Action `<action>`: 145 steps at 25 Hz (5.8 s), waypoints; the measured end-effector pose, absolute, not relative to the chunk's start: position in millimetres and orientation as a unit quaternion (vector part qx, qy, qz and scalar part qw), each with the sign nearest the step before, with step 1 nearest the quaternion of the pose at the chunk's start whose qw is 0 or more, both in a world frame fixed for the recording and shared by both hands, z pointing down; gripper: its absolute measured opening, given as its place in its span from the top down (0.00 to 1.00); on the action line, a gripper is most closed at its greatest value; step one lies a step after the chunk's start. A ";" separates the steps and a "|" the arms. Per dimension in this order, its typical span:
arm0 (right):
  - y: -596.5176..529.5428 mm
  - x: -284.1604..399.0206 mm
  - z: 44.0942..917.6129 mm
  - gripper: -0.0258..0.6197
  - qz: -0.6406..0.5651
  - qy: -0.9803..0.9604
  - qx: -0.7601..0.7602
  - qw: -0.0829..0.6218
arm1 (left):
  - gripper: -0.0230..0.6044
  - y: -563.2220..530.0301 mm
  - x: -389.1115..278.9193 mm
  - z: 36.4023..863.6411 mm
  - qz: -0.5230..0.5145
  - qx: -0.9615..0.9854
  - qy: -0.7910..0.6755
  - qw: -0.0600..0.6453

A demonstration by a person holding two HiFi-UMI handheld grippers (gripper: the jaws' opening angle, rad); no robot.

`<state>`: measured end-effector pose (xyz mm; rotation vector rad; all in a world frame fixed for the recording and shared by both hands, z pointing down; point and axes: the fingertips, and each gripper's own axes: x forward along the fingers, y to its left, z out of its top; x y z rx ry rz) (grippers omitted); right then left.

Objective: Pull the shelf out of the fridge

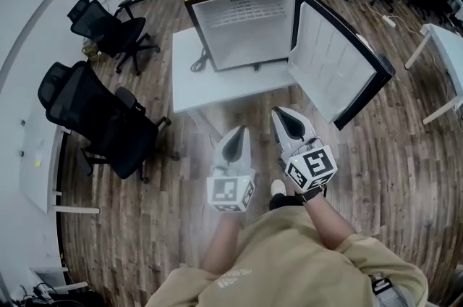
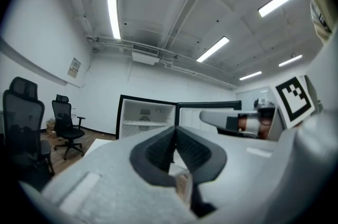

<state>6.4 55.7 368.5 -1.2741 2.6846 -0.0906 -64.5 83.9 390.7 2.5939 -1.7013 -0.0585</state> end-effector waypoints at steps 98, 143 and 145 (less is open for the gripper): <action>-463.0 -23.3 495.0 0.57 -0.498 0.657 -0.394 0.407 | 0.96 -299.7 -146.4 472.0 0.035 0.825 -0.550 0.124; -494.5 -42.2 489.7 0.92 -0.557 0.603 -0.371 0.435 | 0.96 -268.3 -132.6 464.9 0.042 0.842 -0.527 0.109; -491.6 -41.6 490.2 0.92 -0.555 0.603 -0.372 0.437 | 0.96 -266.6 -130.9 465.5 0.044 0.843 -0.525 0.109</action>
